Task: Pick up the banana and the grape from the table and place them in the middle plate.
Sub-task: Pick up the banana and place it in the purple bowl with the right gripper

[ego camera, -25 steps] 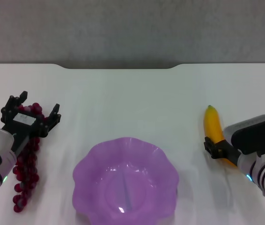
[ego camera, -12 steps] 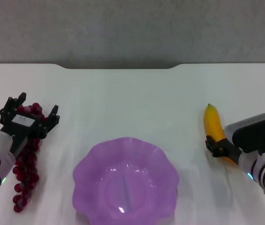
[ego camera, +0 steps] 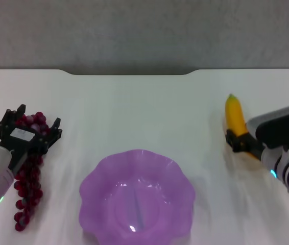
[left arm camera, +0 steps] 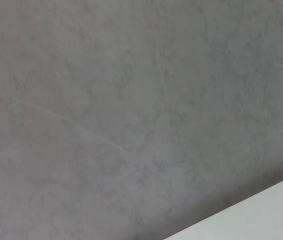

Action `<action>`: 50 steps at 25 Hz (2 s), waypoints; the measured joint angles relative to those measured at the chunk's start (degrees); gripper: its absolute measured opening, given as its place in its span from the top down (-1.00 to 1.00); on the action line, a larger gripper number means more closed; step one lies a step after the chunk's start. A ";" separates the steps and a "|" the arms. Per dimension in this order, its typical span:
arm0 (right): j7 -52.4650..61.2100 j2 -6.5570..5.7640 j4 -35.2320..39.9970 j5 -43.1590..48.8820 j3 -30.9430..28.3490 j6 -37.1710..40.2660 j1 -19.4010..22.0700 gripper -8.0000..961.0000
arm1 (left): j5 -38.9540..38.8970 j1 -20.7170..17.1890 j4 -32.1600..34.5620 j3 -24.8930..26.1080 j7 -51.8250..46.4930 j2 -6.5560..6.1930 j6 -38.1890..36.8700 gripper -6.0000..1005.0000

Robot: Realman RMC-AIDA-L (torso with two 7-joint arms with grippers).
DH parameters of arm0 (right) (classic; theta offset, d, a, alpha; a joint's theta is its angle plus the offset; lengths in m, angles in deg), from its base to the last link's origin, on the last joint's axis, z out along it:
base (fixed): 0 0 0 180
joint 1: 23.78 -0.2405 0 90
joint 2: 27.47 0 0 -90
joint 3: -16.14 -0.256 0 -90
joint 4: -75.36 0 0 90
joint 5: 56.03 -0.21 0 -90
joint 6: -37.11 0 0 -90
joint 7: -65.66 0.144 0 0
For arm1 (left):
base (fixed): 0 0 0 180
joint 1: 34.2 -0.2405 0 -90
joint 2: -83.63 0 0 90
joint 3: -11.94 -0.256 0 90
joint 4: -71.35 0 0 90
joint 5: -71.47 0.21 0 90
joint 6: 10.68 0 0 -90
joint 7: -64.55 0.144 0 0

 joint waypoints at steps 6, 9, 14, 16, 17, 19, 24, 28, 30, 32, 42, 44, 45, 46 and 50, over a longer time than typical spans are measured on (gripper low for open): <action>-0.08 -3.06 -5.18 1.12 -0.92 5.69 -2.37 -0.09 | 0.00 -0.13 0.58 0.10 1.22 -0.03 0.05 -0.75; -0.10 -6.12 -12.43 3.98 -0.93 12.65 -3.00 -0.09 | -0.01 -0.12 0.58 0.18 1.42 0.03 0.07 -0.75; -0.26 -10.71 -24.90 11.64 -0.93 25.92 -2.48 -0.09 | -0.04 0.21 0.58 -0.06 1.42 0.08 0.07 -0.75; -1.74 -11.73 -28.74 12.97 -0.93 28.47 -2.32 -0.09 | -0.04 0.21 0.58 -0.07 1.42 0.08 0.07 -0.75; -4.03 -12.08 -31.00 13.04 -1.01 29.73 -2.24 -0.09 | -0.04 0.22 0.58 -0.08 1.42 0.09 0.07 -0.75; -10.21 -12.45 -35.53 12.67 -1.75 32.01 -1.76 -0.09 | -0.04 0.23 0.58 -0.08 1.42 0.10 0.07 -0.75; -27.92 -12.46 -46.33 13.74 -6.25 34.38 2.07 -0.10 | -0.01 0.47 0.57 -0.16 1.41 0.10 0.06 -0.75; -38.46 -10.26 -49.99 15.37 -7.73 34.00 4.78 -0.10 | 0.00 0.55 0.39 -0.21 1.45 0.10 0.03 -0.75; -42.33 -8.71 -50.35 15.47 -7.82 33.70 5.69 -0.10 | 0.00 0.56 0.31 -0.24 1.45 0.10 -0.06 -0.75; -44.98 -7.76 -50.41 15.28 -7.91 32.36 6.45 -0.10 | 0.00 0.57 0.26 -0.26 1.46 0.10 -0.08 -0.75; -45.35 -5.84 -46.08 15.09 -8.12 24.83 8.23 -0.11 | 0.00 0.67 0.13 -0.25 2.92 0.24 -0.19 -0.75; -45.26 -5.06 -44.00 15.10 -8.17 22.28 8.25 -0.11 | 0.00 0.67 0.13 -0.25 2.93 0.28 -0.13 -0.75; -45.11 -4.61 -42.83 15.11 -8.30 20.68 8.26 -0.11 | 0.00 0.67 0.13 -0.25 2.93 0.28 -0.10 -0.75; -44.91 -4.12 -41.53 15.12 -8.51 18.71 8.26 -0.11 | 0.00 0.67 0.12 -0.30 2.94 0.28 -0.09 -0.75; -44.48 -2.88 -38.11 15.12 -11.82 9.48 8.38 -0.12 | 0.00 0.68 0.03 -0.74 2.95 0.28 -0.25 -0.75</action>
